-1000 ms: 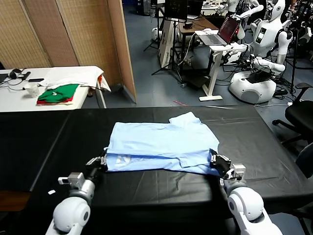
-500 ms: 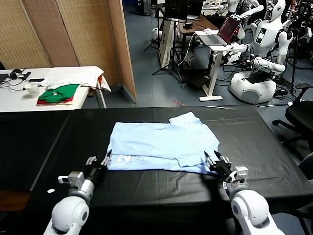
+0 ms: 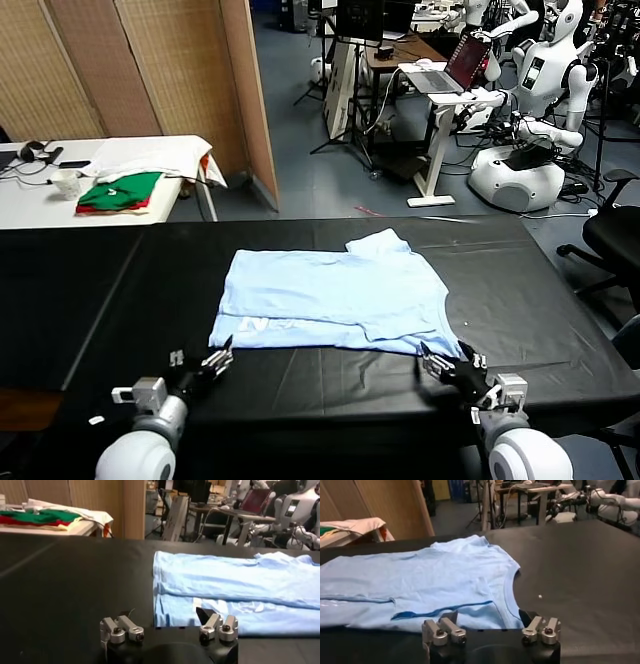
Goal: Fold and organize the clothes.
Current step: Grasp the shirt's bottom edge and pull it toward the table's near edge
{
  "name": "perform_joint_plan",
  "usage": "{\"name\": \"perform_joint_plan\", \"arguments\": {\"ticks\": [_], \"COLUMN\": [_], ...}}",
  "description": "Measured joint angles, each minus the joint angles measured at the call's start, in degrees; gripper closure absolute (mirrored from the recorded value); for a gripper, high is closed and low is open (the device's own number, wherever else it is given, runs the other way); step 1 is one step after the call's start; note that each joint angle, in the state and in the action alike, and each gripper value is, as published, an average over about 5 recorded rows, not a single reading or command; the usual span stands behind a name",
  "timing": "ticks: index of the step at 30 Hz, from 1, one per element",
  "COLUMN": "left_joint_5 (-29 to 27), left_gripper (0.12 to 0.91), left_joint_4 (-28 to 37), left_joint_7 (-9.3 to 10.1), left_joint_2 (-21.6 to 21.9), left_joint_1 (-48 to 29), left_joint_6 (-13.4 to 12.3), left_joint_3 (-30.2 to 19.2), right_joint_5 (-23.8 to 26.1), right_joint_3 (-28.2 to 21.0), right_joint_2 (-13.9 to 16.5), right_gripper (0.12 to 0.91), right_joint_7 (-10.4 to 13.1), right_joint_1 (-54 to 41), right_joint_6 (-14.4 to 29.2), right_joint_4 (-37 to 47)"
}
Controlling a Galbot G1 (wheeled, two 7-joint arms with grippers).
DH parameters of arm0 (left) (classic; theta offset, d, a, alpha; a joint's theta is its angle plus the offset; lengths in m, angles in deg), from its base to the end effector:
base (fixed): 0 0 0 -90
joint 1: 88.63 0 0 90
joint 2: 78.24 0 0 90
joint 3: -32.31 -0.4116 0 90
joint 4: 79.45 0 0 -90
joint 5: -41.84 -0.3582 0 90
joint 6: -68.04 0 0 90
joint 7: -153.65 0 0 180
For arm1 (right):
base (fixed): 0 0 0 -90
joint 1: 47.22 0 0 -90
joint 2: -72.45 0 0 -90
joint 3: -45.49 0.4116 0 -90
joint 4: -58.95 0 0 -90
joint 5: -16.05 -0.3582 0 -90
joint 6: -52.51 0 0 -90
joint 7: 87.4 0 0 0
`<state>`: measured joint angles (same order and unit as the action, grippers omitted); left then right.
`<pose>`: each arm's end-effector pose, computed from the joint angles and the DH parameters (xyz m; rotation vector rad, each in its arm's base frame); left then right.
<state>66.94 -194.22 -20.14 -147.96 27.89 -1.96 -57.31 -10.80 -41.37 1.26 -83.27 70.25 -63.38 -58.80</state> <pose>0.1818 0.0927 -0.3641 -0.0680 -2.7271 0.0942 0.1765 -0.0954 -0.3467 0.0899 -2.6711 -0.1490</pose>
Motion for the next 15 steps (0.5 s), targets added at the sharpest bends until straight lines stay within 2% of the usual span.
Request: {"name": "perform_joint_plan", "arguments": {"ticks": [2, 5, 7, 9, 12, 15], "left_joint_5": [-0.1, -0.4, -0.8, -1.5, -3.1, -5.1], "left_gripper": [0.423, 0.613, 0.745, 0.840, 0.885, 0.885], "left_joint_4": [0.1, 0.1, 0.0, -0.4, -1.4, -2.7], "left_joint_7": [0.01, 0.02, 0.02, 0.20, 0.69, 1.09], "left_joint_2": [0.0, 0.0, 0.1, 0.1, 0.4, 0.7], "left_joint_1": [0.1, 0.4, 0.6, 1.0, 1.8, 3.0], "left_joint_6": [0.1, 0.4, 0.6, 0.9, 1.5, 1.9], "left_joint_3": [0.0, 0.0, 0.0, 0.0, 0.2, 0.9], "right_joint_5": [0.0, 0.0, -0.2, -0.7, -1.9, -2.9], "right_joint_3": [-0.1, -0.4, -0.7, -1.0, -1.5, -1.9], "right_joint_2": [0.1, 0.6, 1.1, 1.7, 2.8, 4.0], "right_gripper": [0.729, 0.816, 0.841, 0.858, 0.863, 0.864], "right_joint_7": [0.0, 0.0, 0.3, 0.9, 2.3, 3.5], "right_joint_1": [0.1, 0.0, 0.1, 0.4, 1.2, 2.5], "right_joint_6": [0.3, 0.5, 0.3, -0.1, -1.3, -3.2], "right_joint_4": [0.0, -0.4, -1.0, -1.6, -2.5, -3.8]}}
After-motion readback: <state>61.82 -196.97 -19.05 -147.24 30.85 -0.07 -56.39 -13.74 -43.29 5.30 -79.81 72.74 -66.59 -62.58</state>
